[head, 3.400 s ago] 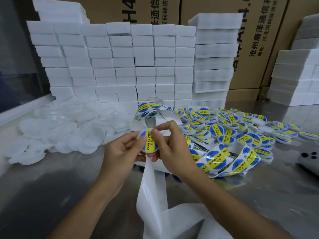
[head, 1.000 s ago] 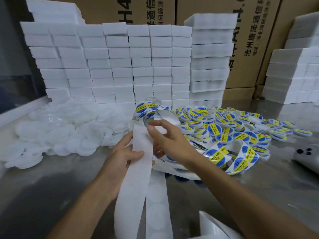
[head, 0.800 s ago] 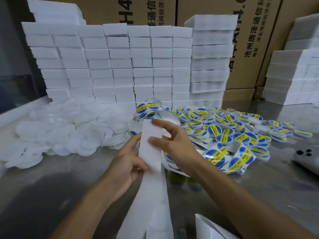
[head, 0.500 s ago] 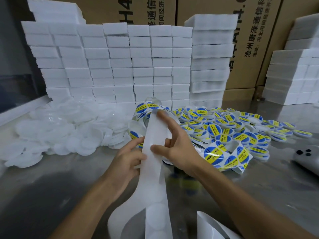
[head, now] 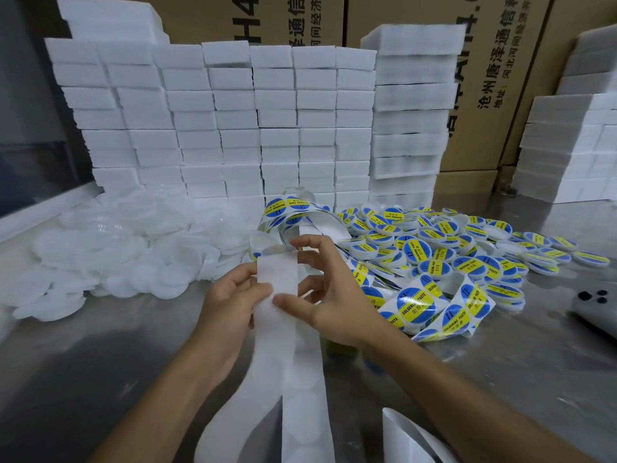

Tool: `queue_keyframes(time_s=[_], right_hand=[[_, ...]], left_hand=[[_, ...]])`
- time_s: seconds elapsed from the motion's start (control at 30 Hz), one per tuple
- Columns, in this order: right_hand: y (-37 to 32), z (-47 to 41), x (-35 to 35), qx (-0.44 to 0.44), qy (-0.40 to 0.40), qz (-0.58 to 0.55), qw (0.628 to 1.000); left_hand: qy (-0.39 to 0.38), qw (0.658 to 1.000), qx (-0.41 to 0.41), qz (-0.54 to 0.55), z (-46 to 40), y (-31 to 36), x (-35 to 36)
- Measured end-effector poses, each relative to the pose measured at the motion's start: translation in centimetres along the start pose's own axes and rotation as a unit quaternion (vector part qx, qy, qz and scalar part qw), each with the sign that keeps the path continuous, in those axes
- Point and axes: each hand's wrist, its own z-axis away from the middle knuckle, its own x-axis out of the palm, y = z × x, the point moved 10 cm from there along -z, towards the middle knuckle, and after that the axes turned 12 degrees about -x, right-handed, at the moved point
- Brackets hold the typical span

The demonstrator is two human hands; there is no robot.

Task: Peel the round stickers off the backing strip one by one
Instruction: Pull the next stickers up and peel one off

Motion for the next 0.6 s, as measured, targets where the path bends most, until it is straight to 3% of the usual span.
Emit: queue_keyframes(time_s=[0.2, 0.37, 0.6], right_hand=[[-0.6, -0.1, -1.3, -0.021, 0.053, 0.021, 0.998], [-1.0, -0.2, -1.1, -0.040, 0.046, 0.068, 0.996], [-1.7, -0.2, -1.7, -0.074, 0.060, 0.121, 0.988]], left_hand=[[-0.055, 0.997, -0.010, -0.053, -0.1, -0.5, 1.1], [-0.087, 0.994, 0.003, -0.067, 0.3, -0.3, 2.0], [-0.046, 0.998, 0.007, -0.052, 0.1, -0.1, 1.1]])
